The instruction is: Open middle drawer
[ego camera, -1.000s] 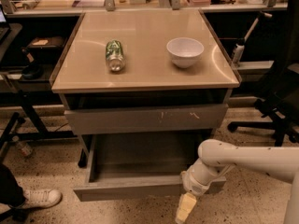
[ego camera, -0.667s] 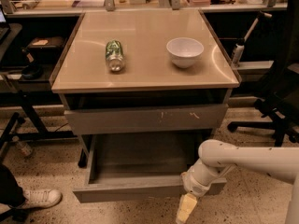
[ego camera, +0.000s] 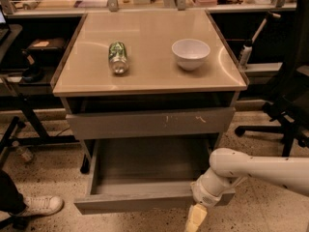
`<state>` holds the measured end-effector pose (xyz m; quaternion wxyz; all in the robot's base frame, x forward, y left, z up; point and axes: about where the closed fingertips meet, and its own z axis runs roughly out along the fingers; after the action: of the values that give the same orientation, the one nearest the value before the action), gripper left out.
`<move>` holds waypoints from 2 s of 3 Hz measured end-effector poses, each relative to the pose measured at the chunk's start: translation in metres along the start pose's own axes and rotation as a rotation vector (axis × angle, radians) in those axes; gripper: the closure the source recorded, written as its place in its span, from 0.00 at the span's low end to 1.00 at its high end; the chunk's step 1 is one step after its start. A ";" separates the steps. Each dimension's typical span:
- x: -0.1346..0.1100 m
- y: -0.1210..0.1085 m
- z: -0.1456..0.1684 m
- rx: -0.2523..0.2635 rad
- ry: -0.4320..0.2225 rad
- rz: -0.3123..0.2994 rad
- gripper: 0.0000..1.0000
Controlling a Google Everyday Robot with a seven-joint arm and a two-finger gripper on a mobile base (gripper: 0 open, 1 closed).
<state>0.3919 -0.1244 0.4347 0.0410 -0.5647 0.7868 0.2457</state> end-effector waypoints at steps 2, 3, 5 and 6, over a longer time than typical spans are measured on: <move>0.014 0.017 -0.001 -0.013 -0.001 0.023 0.00; 0.029 0.032 -0.002 -0.021 0.002 0.053 0.00; 0.053 0.056 -0.018 -0.006 0.003 0.125 0.00; 0.074 0.077 -0.019 -0.016 0.013 0.167 0.00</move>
Offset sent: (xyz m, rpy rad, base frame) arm -0.2108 -0.0997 0.0090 -0.0222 0.1847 -0.2332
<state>0.2995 -0.1784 0.4520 0.0106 -0.4989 0.8294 0.2510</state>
